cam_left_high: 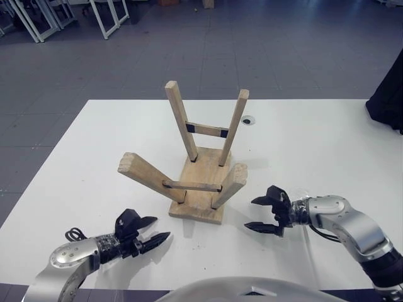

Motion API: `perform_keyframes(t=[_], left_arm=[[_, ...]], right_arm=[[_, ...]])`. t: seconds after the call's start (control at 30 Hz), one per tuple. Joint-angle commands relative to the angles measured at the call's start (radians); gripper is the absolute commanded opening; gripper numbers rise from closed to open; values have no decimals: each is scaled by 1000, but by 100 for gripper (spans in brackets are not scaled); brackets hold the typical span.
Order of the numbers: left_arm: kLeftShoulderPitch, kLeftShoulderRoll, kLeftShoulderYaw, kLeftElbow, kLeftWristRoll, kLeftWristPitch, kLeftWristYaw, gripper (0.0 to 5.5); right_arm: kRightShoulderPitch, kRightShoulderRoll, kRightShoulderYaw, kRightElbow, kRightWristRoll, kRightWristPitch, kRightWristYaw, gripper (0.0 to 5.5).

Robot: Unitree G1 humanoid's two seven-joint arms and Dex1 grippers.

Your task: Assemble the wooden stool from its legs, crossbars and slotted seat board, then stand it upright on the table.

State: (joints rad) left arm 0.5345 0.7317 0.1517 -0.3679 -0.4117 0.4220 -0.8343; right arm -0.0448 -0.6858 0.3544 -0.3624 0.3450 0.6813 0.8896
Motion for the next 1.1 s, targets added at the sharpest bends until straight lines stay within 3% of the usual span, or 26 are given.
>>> perform_keyframes(t=[0.03,0.2,0.5,0.83,1.1], left_arm=[[-66,19,-54,70,137,-59,55,359],[-224,-40,-188,218,231,-133,58,359],[-319,-65,-326,211,190,-146,-70,359],[-373,-161,-354,202,122,-105,-54,359],[-394,-184,-314,90,-92,40,-121,359]], right_arm=[[22,13,27,29,-48,-26,-29,432],[-8,53,51,92,-78,-51,-43,432],[-25,29,11,140,-85,-81,-17,432],[-13,-144,-152,17,-2,-84,132,432],[14,-147,-236,-146,165,-75,215,432]])
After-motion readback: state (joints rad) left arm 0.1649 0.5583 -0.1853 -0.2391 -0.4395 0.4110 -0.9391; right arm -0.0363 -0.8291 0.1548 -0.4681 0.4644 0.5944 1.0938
